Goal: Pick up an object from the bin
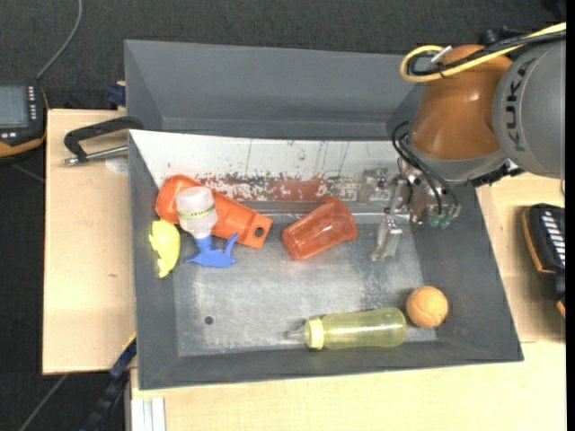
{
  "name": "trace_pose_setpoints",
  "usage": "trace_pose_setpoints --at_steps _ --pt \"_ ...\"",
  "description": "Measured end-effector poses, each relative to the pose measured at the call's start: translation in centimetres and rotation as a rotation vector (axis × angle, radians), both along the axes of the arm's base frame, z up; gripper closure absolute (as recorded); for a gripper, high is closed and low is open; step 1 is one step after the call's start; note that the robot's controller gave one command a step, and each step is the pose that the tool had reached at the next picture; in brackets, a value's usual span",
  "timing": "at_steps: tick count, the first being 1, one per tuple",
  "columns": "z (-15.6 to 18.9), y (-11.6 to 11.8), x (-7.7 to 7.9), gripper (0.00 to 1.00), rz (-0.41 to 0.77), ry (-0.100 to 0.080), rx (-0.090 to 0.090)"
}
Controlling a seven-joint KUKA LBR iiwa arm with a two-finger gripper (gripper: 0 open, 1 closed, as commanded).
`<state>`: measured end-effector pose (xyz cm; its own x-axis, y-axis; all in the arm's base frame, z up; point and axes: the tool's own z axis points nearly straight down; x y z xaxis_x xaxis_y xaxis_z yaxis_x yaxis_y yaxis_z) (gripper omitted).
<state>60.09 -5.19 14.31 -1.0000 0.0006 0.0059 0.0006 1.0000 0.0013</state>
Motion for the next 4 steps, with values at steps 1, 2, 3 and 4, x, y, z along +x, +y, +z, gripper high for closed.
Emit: trace_pose_setpoints --at_steps 1,2,3,4 --pt "0.5 0.0 0.1 0.0 0.001 -0.008 -0.001" --pt "-1.8 7.4 0.0 0.0 0.038 0.0 0.002" --pt "-3.1 6.3 0.2 0.0 0.191 -0.008 0.001" --pt "-2.7 11.2 -0.1 0.0 0.196 -0.007 0.005"
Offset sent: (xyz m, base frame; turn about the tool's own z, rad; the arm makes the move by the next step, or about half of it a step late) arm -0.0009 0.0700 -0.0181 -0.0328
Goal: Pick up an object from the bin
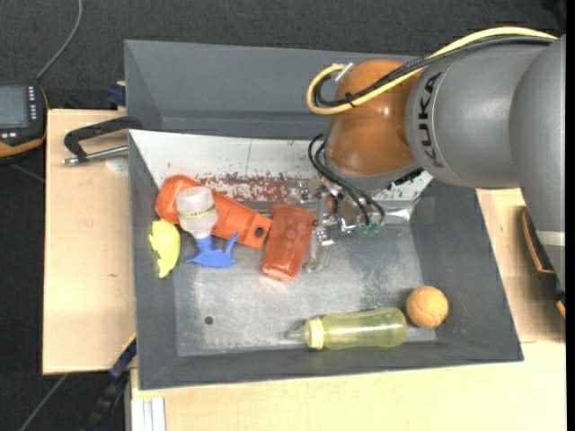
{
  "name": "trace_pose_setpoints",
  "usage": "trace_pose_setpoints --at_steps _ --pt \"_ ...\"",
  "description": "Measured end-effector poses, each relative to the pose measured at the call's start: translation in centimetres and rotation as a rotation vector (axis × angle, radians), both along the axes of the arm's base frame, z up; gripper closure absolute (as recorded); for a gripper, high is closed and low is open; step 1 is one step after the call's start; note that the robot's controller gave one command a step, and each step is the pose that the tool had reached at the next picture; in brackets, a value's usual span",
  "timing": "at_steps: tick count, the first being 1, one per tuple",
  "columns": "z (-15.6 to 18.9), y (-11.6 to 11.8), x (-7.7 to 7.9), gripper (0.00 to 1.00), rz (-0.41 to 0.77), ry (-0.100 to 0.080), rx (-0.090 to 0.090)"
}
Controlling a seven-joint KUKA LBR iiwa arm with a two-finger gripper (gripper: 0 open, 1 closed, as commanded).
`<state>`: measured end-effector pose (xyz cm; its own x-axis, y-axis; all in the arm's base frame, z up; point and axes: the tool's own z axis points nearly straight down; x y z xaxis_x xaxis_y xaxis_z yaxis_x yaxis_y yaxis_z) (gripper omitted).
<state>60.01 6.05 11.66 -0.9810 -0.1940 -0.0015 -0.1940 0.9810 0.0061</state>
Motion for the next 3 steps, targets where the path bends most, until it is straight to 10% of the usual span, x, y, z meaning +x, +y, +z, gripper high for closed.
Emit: trace_pose_setpoints --at_steps 1,2,3 --pt "-4.4 0.1 0.4 0.0 0.114 -0.009 -0.003" --pt "-4.4 5.9 0.1 1.0 -0.127 -0.007 0.002" --pt "-4.4 5.9 0.1 1.0 -0.126 -0.007 0.002"
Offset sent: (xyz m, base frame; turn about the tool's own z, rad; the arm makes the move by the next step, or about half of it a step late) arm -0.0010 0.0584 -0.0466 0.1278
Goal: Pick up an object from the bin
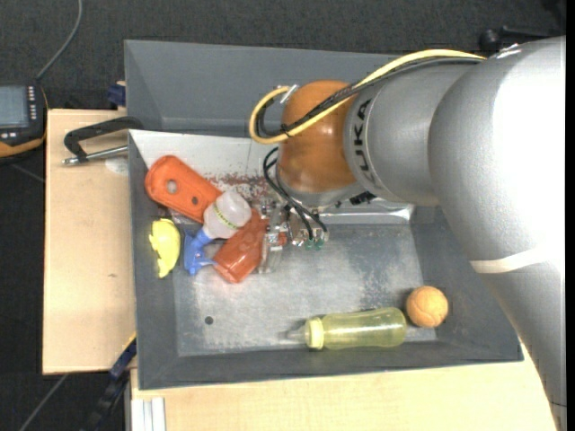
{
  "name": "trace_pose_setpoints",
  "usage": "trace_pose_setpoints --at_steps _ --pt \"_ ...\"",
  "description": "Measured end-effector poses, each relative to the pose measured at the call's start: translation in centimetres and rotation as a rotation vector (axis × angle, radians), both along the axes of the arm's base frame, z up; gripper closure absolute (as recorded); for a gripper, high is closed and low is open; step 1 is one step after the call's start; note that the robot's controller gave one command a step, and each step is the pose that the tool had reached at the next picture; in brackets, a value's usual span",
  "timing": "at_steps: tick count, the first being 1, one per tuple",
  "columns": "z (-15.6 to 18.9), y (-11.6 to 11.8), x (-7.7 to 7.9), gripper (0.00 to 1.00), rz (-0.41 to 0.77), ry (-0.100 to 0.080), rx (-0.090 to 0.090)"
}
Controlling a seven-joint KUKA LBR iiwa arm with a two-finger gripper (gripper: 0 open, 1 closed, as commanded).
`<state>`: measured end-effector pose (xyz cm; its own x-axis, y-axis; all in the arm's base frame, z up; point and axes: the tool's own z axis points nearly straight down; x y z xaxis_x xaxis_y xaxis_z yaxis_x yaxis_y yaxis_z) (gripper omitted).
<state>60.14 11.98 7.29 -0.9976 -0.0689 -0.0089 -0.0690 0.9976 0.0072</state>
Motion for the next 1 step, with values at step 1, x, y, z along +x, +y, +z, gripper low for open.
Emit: trace_pose_setpoints --at_steps 1 --pt "0.25 -0.01 -0.05 1.0 0.0 0.001 0.0"
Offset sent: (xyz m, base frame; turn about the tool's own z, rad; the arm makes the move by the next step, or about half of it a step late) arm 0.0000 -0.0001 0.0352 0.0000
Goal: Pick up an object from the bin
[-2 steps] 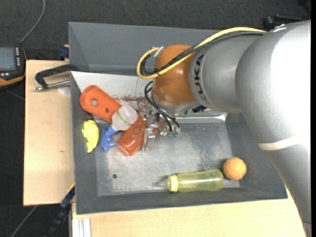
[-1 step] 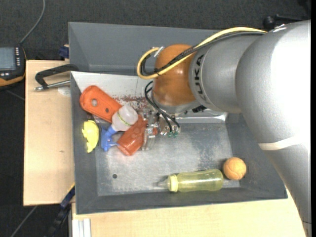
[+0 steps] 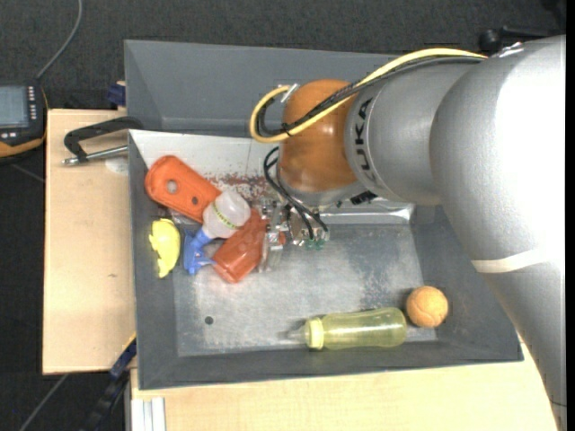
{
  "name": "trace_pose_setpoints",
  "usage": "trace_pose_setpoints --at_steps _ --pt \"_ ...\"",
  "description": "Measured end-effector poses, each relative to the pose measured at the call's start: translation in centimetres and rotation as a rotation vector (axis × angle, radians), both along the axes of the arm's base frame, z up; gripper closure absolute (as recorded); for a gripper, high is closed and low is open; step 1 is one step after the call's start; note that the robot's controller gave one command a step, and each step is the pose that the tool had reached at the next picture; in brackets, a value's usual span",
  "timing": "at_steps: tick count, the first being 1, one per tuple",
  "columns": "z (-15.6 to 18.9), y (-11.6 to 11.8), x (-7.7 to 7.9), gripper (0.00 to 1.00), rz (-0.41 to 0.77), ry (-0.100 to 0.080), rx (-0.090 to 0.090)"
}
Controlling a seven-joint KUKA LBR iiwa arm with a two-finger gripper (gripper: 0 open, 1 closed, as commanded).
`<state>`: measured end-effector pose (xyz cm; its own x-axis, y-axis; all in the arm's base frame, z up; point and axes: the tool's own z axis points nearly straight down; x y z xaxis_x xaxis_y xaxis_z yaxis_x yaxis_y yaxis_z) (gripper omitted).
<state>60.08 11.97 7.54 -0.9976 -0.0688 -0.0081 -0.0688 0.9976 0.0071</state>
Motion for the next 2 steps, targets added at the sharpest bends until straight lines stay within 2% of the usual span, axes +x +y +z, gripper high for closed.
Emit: trace_pose_setpoints --at_steps 2 --pt "1.9 0.0 0.0 1.0 0.0 -0.002 0.001"
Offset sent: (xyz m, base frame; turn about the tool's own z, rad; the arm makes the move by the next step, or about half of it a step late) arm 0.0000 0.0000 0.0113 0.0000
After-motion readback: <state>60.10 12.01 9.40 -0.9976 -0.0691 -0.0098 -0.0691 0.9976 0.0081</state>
